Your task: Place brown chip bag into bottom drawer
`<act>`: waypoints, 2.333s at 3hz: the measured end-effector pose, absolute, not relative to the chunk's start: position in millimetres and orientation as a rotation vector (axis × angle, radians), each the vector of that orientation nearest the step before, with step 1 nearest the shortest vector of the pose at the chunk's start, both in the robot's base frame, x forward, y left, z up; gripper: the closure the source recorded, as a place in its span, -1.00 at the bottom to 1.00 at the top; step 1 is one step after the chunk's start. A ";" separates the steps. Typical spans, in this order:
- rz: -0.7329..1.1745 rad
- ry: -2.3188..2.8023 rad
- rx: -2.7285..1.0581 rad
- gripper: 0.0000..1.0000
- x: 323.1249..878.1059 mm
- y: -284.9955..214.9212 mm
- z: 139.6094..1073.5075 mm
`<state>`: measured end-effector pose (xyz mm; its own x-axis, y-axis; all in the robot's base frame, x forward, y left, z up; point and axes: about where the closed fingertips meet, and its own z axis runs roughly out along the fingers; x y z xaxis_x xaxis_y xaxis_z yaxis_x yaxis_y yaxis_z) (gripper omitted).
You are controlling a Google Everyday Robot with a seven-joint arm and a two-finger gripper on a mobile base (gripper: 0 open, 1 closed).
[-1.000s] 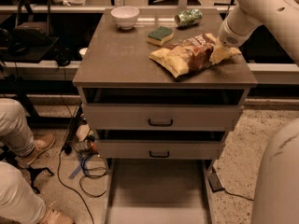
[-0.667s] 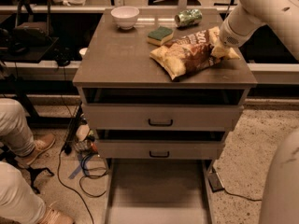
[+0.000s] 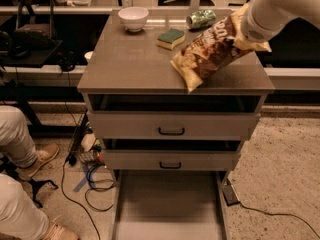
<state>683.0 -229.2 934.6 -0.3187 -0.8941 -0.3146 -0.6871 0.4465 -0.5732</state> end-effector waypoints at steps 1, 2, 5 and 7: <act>-0.599 2.105 -1.203 1.00 626.3 -231.4 980.0; -0.599 2.105 -1.203 1.00 626.3 -231.4 980.0; -0.197 2.168 -1.472 1.00 481.6 -216.6 902.3; 0.147 2.186 -1.490 1.00 432.4 -163.3 877.1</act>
Offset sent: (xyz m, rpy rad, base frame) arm -0.0426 -0.0010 0.0334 -0.0453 -0.0659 -0.0746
